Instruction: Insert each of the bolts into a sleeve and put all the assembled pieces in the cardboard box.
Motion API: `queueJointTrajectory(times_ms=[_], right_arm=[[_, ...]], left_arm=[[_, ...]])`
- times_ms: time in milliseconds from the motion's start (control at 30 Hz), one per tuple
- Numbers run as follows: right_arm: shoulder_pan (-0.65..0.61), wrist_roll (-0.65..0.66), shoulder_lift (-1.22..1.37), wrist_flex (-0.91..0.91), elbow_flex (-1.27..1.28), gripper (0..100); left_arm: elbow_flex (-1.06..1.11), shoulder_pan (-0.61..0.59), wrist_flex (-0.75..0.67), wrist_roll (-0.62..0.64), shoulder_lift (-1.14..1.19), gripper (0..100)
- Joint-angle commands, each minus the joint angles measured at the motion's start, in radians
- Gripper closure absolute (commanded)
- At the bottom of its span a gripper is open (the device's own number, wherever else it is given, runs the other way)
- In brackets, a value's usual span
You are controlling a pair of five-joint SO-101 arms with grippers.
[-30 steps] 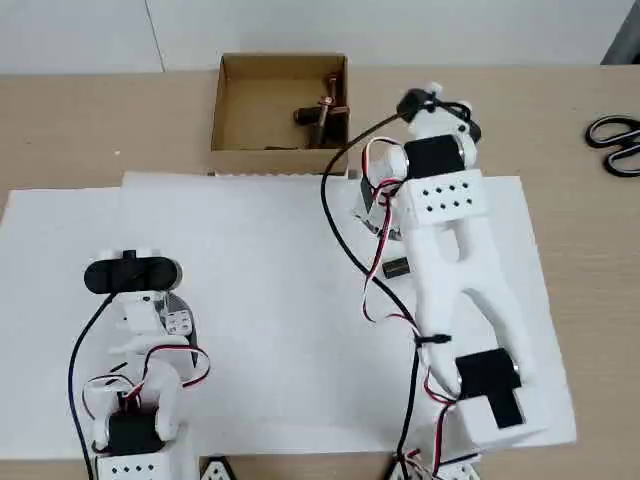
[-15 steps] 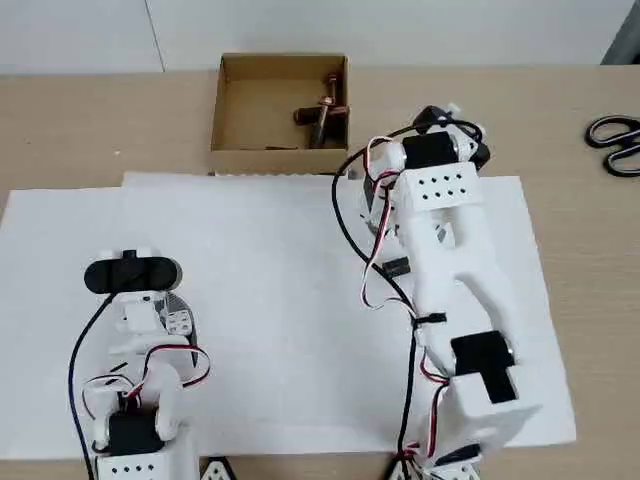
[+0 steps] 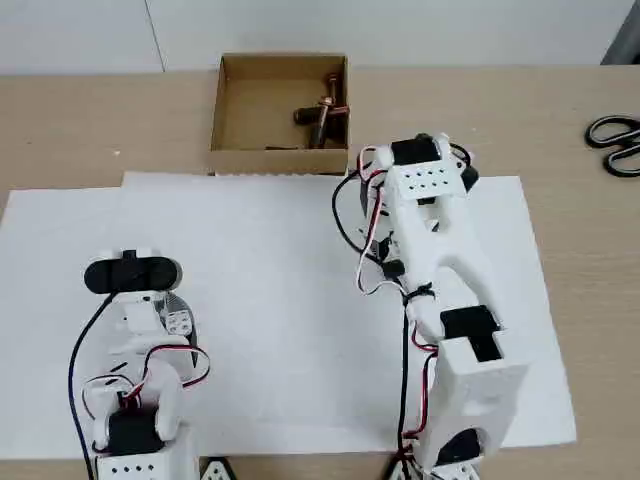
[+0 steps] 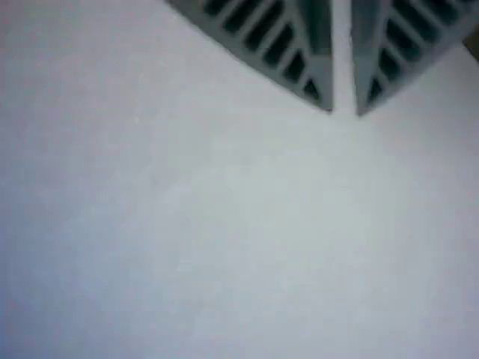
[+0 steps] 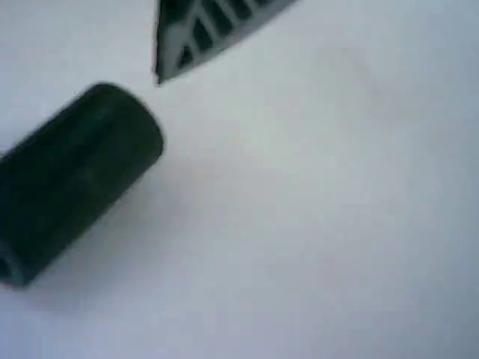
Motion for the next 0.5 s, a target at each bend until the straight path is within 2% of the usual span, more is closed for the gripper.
queueJointTrajectory(times_ms=[0,467], right_arm=[[0.044,-0.008,0.008,-0.022,-0.048,78.3],[0.065,-0.003,0.062,-0.091,-0.048,78.3]], left_arm=[[-0.004,-0.006,-0.021,-0.003,-0.009,99],[-0.004,-0.006,-0.021,-0.003,-0.009,99]])
